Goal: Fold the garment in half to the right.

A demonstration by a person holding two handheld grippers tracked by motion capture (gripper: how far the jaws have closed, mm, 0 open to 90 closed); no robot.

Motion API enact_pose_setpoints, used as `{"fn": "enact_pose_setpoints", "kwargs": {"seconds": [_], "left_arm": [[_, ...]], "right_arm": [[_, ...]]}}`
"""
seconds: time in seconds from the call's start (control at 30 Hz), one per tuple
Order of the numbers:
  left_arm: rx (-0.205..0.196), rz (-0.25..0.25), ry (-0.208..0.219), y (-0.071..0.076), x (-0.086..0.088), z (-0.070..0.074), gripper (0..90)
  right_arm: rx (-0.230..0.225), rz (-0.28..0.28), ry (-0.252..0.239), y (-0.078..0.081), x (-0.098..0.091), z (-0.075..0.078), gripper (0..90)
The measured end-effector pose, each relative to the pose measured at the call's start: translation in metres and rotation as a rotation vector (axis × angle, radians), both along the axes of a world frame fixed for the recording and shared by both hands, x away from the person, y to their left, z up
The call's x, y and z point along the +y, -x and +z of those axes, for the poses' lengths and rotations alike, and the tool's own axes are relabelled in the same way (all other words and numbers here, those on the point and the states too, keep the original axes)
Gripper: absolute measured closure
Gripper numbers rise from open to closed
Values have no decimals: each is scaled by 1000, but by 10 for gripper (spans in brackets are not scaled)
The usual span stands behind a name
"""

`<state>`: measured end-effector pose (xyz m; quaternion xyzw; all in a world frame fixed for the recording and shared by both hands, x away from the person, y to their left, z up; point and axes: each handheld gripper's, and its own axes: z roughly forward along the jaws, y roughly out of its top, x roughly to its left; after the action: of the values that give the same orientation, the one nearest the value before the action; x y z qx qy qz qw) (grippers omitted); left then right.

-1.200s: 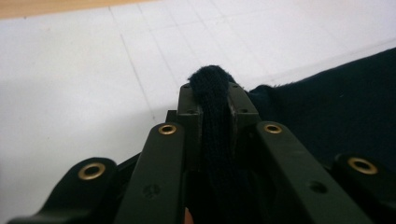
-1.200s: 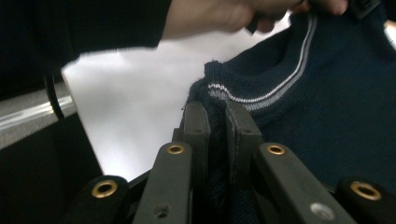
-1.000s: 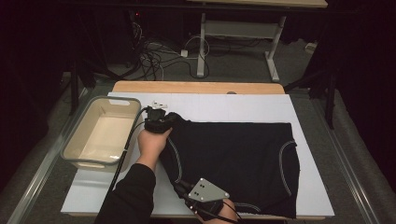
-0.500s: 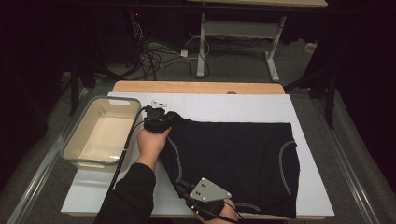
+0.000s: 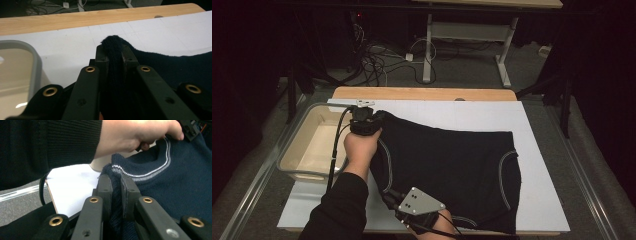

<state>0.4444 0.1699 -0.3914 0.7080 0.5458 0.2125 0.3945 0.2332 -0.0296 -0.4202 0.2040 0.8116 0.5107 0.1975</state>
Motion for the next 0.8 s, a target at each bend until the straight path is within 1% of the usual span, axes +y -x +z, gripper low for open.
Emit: {"fn": "enact_pose_setpoints", "kwargs": {"seconds": [0.07,0.13,0.23,0.37,0.53,0.63,0.7,0.8], "left_arm": [[5,-11,-14,0,-2,0,778],[10,-33,-8,-1,-5,-2,776],[18,-65,-25,-2,-16,-9,771],[27,-89,-13,-5,-33,-17,771],[23,-137,-11,-9,-61,-21,769],[24,-161,-7,-11,-77,-24,768],[25,-178,-14,-12,-87,-24,768],[18,-202,-12,-15,-103,-21,767]], "right_arm": [[0,0,-3,-1,-1,0,812],[10,-6,-11,-1,-7,-1,811],[26,-27,-21,-2,-20,-6,810],[41,-59,-20,-1,-39,-14,810],[38,-103,-24,2,-66,-19,810],[48,-133,-30,3,-81,-22,809],[49,-152,-28,5,-89,-24,810],[48,-176,-22,8,-101,-26,810]]}}
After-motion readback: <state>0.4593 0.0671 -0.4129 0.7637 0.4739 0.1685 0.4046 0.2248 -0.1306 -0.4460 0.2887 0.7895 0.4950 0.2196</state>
